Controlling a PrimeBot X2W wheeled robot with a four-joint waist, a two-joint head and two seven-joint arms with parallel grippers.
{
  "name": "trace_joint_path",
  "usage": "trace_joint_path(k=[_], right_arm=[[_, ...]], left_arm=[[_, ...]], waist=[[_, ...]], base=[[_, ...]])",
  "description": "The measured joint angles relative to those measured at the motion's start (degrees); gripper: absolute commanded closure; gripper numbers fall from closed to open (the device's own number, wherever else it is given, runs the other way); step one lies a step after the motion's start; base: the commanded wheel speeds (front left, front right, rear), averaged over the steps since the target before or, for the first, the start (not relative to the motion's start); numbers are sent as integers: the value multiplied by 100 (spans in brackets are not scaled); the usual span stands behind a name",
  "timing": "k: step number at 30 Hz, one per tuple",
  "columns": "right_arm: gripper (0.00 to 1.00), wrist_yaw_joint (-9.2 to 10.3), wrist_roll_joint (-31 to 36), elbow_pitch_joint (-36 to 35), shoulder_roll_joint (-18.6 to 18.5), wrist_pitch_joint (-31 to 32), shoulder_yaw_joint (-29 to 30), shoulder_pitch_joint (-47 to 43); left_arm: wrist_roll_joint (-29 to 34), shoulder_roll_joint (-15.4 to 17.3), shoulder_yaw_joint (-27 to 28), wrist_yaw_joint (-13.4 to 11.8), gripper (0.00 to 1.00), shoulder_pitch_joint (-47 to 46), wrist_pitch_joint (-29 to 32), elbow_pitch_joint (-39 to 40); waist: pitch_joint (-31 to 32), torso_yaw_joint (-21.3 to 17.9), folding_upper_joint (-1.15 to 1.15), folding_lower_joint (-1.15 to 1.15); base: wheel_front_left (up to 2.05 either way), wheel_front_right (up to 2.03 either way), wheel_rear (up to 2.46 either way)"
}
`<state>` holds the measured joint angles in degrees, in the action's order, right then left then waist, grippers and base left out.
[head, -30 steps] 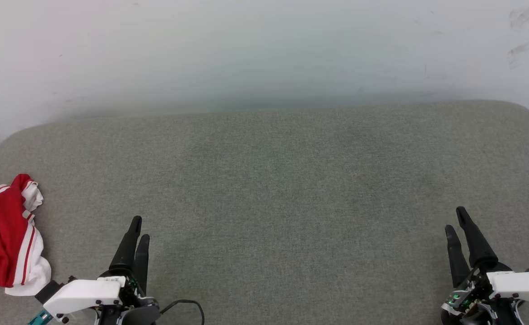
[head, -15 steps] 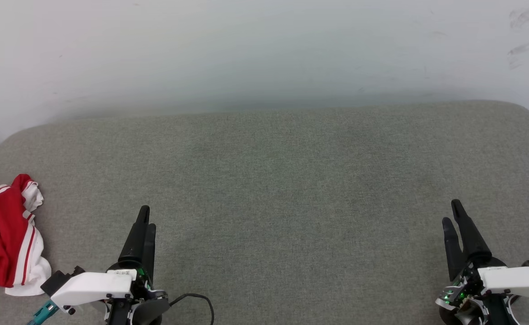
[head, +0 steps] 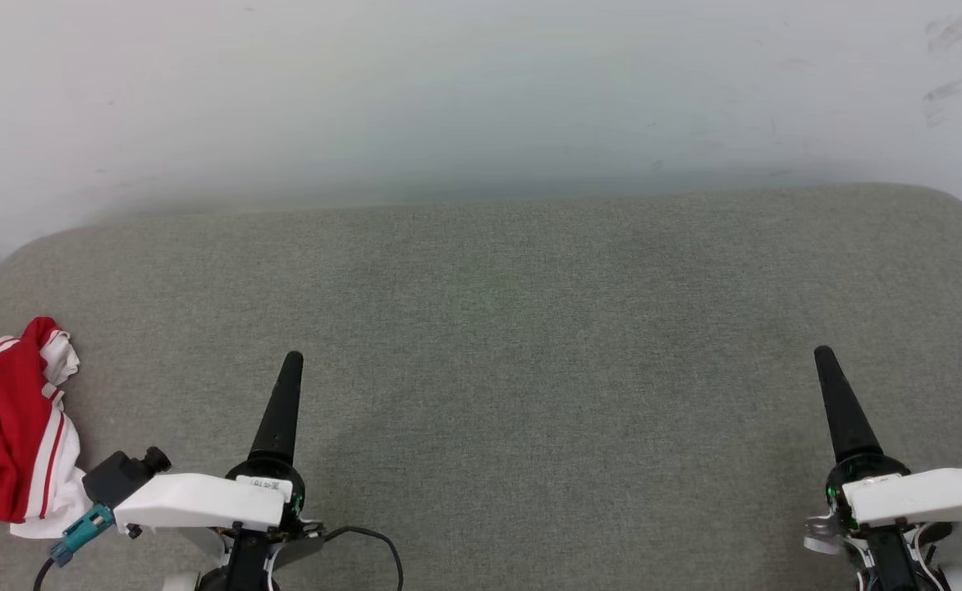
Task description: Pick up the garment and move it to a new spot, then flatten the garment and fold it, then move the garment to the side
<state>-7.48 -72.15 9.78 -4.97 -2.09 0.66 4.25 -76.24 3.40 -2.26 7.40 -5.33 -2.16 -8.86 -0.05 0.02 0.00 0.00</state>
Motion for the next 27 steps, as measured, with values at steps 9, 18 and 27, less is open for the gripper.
trace_joint_path(k=[9,18,27], right_arm=[[0,0,1949,-130,-22,-179,-70,48],[0,0,3094,-140,19,-348,-60,47],[0,-1,4138,-26,53,-471,-30,46]], left_arm=[[1463,15,-27,0,0,-24,-166,227],[2721,88,-133,0,0,-15,-324,272],[3732,118,-225,0,0,13,-489,242]], waist=[[9,-16,0,0],[11,-36,0,0],[18,-52,0,1]], base=[[0,0,0],[0,0,0],[0,0,0]])
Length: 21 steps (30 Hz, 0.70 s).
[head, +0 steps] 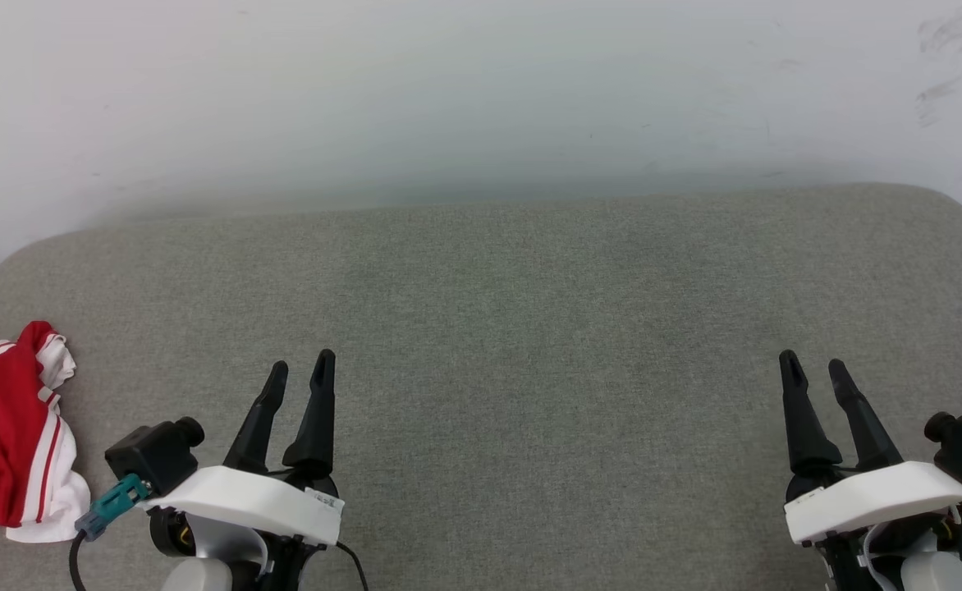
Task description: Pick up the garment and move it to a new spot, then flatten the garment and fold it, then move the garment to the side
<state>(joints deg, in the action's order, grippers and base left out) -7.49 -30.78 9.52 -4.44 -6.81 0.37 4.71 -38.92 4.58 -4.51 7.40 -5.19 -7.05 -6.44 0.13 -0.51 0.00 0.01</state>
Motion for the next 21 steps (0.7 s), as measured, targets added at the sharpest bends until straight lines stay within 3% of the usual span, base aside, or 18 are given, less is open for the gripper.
trace_joint_path(k=[21], right_arm=[[0,0,1638,-48,100,-29,36,2]], left_arm=[[1624,26,-31,0,0,10,-303,-13]], waist=[[-1,-17,0,0]], base=[[0,0,0]])
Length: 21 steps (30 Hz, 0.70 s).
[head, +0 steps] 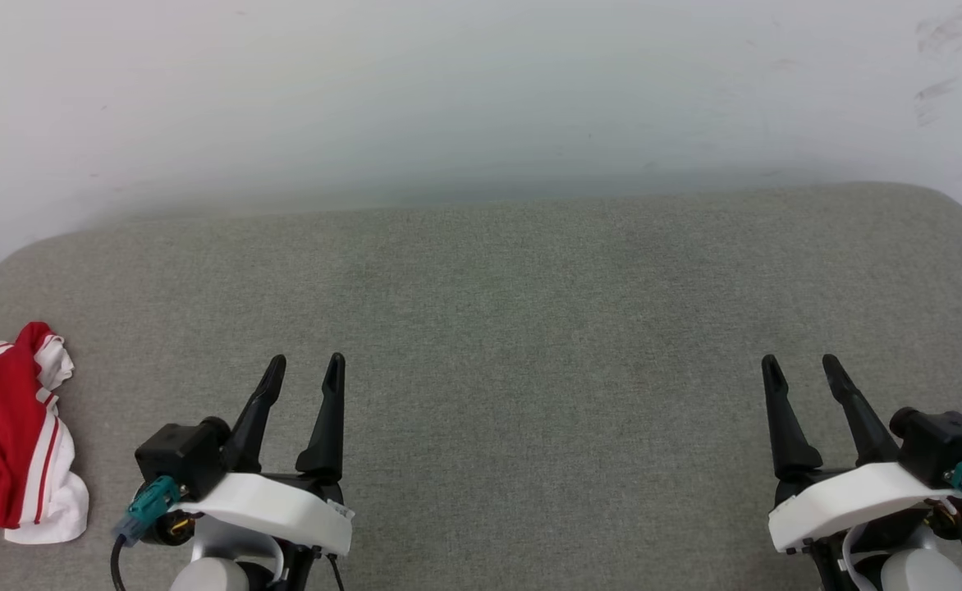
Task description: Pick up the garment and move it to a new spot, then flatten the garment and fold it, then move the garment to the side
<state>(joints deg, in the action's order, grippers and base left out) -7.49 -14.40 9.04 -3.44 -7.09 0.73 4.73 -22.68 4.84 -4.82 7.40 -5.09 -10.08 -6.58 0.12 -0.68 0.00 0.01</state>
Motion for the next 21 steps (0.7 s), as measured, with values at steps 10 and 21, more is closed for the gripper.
trace_joint_path(k=[10,21], right_arm=[[0,-1,583,-45,27,3,-5,1],[0,-1,1083,-86,40,3,14,0]], left_arm=[[560,15,-51,0,0,1,-129,-93],[1058,-1,4,-19,0,0,-259,-199]], waist=[[2,-15,0,-1],[-5,-2,0,0]], base=[[0,0,0],[0,0,0]])
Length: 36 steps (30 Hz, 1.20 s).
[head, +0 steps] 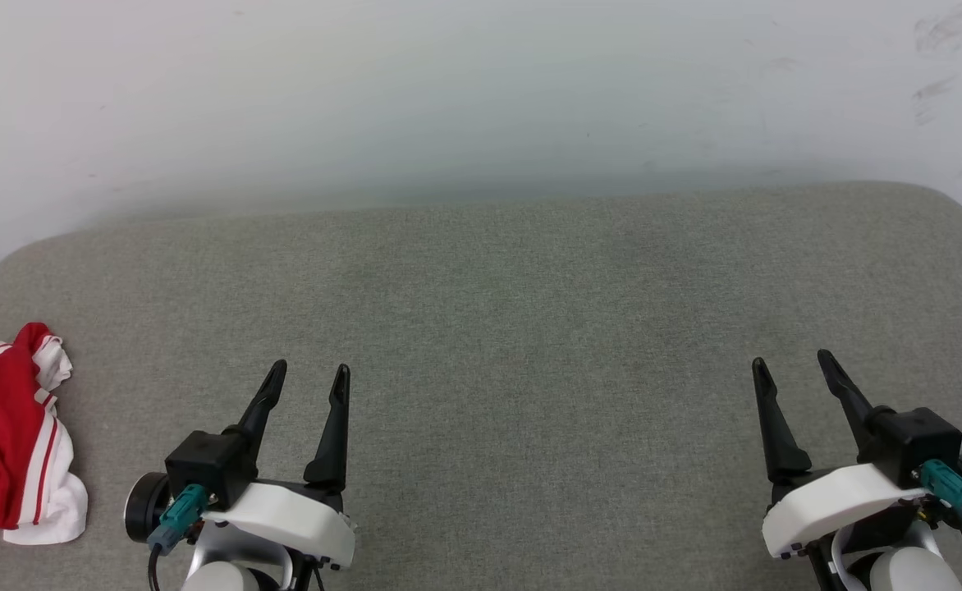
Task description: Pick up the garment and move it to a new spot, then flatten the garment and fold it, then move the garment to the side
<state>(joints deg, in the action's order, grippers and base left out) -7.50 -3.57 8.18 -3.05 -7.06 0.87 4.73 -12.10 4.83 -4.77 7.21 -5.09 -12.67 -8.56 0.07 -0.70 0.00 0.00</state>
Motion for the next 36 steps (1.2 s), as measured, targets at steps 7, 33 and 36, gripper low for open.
trace_joint_path(k=[7,33,36], right_arm=[[0,0,223,1,4,0,-16,-1],[0,0,80,79,7,-199,110,57],[0,0,32,91,7,-172,102,57]], left_arm=[[268,-21,68,-14,0,1,-71,-116],[601,-105,152,19,0,-18,-240,-392],[579,-111,179,19,0,-35,-240,-447]], waist=[[-4,-9,0,0],[11,5,0,0],[15,53,0,0]], base=[[0,0,0],[0,0,0],[0,0,0]])
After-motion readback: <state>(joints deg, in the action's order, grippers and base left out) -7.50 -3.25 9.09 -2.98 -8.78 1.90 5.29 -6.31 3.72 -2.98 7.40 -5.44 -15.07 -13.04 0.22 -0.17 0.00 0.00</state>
